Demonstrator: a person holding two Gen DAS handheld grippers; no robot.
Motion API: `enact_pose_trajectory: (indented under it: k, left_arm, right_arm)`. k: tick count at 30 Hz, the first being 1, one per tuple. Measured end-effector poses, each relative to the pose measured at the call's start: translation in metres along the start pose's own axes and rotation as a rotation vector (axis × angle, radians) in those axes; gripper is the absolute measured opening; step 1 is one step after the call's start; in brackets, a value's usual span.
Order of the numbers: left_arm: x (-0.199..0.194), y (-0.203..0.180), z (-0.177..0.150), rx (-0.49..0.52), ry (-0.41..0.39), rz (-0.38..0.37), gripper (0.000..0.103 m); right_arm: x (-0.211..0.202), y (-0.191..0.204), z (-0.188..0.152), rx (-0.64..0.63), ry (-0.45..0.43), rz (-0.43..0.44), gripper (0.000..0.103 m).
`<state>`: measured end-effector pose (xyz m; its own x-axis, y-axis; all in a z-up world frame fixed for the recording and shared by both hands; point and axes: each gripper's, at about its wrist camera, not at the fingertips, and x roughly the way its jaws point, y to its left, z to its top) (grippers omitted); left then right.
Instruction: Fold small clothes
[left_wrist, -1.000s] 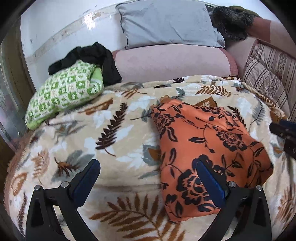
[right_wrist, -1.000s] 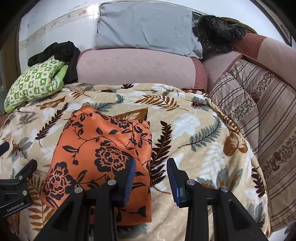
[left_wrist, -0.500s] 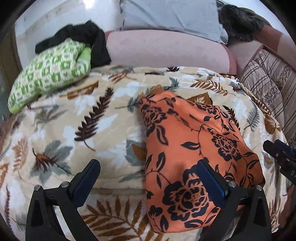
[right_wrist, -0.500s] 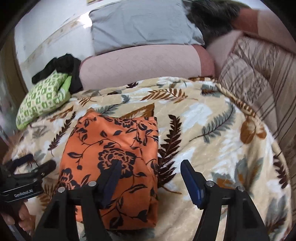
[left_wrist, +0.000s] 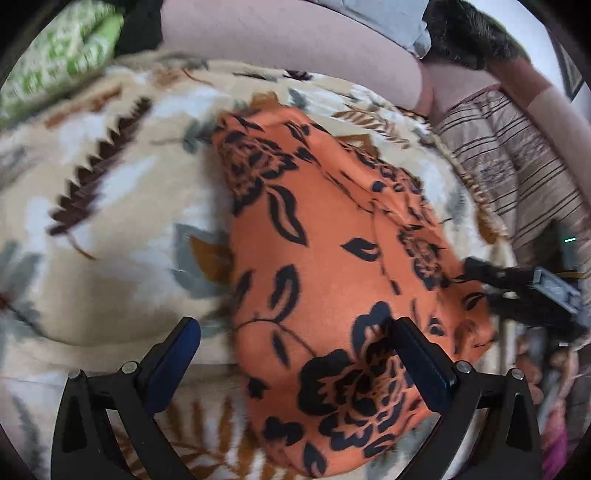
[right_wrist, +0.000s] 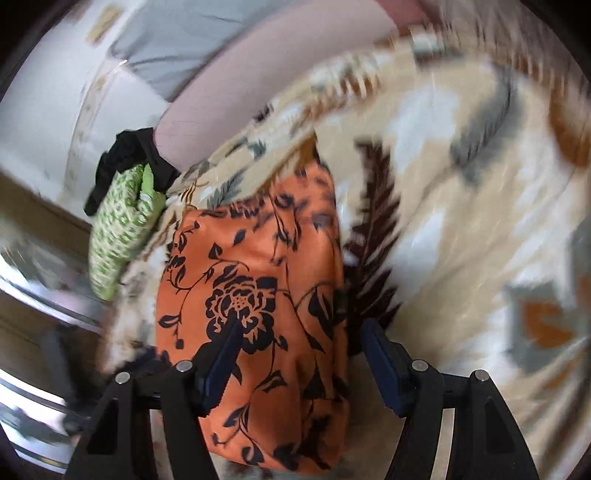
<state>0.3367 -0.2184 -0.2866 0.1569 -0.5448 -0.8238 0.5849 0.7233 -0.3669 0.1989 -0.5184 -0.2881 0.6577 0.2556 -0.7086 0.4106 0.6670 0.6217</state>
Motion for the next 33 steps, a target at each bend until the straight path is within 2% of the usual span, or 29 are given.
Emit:
enact_pose_trajectory:
  k: [2,4,8,12,14,16,17,18,22,27,33]
  left_arm:
    - [0.002,0.000,0.002,-0.014,-0.004,-0.046,0.092]
    - [0.003,-0.001,0.004,-0.010,-0.013,-0.054,0.092]
    - [0.008,-0.006,0.005,0.004,-0.024,-0.039,0.091]
    - [0.012,-0.016,0.005,0.032,-0.038,-0.014,0.091]
    - [0.009,-0.021,0.004,0.051,-0.055,-0.011,0.088]
    - [0.003,-0.028,0.005,0.075,-0.079,-0.008,0.077]
    - [0.001,-0.030,0.005,0.090,-0.086,0.003,0.057]
    - [-0.002,-0.035,0.006,0.117,-0.093,0.025,0.047]
    - [-0.010,-0.038,0.005,0.133,-0.116,0.043,0.041]
    - [-0.036,-0.038,0.006,0.127,-0.160,0.021,0.039]
    - [-0.086,-0.041,-0.007,0.139,-0.237,0.035,0.039]
  right_arm:
    - [0.016,-0.011,0.001,0.065,0.059,0.087,0.070]
    - [0.028,-0.014,0.003,0.083,0.074,0.088,0.071]
    - [0.049,-0.019,0.007,0.130,0.096,0.179,0.071]
    - [0.059,-0.011,0.006,0.106,0.112,0.226,0.071]
    - [0.063,0.002,0.002,0.062,0.114,0.212,0.066]
    - [0.063,0.014,-0.002,0.006,0.099,0.172,0.057]
    - [0.060,0.022,-0.004,-0.026,0.083,0.154,0.051]
    - [0.057,0.028,-0.005,-0.052,0.069,0.138,0.048]
    - [0.042,0.052,-0.009,-0.134,0.003,0.112,0.034]
    - [0.022,0.078,-0.017,-0.209,-0.075,0.103,0.032]
    - [-0.016,0.108,-0.034,-0.282,-0.164,0.141,0.031]
